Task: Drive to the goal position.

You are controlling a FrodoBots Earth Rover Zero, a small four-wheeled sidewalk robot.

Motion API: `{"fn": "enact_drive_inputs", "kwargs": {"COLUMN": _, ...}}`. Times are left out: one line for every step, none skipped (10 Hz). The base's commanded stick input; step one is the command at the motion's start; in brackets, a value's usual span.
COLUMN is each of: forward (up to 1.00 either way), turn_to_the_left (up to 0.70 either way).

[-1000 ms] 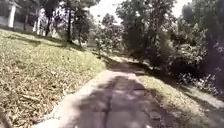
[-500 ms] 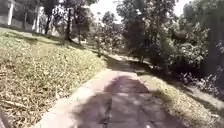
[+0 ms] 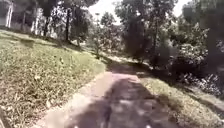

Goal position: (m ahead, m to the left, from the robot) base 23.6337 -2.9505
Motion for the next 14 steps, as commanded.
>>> {"fn": "enact_drive_inputs", "kwargs": {"forward": 0.45, "turn_to_the_left": 0.00}}
{"fn": "enact_drive_inputs", "kwargs": {"forward": 0.45, "turn_to_the_left": 0.00}}
{"fn": "enact_drive_inputs", "kwargs": {"forward": 0.45, "turn_to_the_left": 0.00}}
{"fn": "enact_drive_inputs", "kwargs": {"forward": 0.45, "turn_to_the_left": 0.00}}
{"fn": "enact_drive_inputs", "kwargs": {"forward": 0.45, "turn_to_the_left": 0.00}}
{"fn": "enact_drive_inputs", "kwargs": {"forward": 0.45, "turn_to_the_left": 0.00}}
{"fn": "enact_drive_inputs", "kwargs": {"forward": 0.45, "turn_to_the_left": 0.00}}
{"fn": "enact_drive_inputs", "kwargs": {"forward": 0.45, "turn_to_the_left": 0.00}}
{"fn": "enact_drive_inputs", "kwargs": {"forward": 0.45, "turn_to_the_left": 0.00}}
{"fn": "enact_drive_inputs", "kwargs": {"forward": 0.45, "turn_to_the_left": 0.00}}
{"fn": "enact_drive_inputs", "kwargs": {"forward": 0.45, "turn_to_the_left": 0.00}}
{"fn": "enact_drive_inputs", "kwargs": {"forward": 0.45, "turn_to_the_left": 0.00}}
{"fn": "enact_drive_inputs", "kwargs": {"forward": 0.45, "turn_to_the_left": 0.00}}
{"fn": "enact_drive_inputs", "kwargs": {"forward": 0.45, "turn_to_the_left": 0.00}}
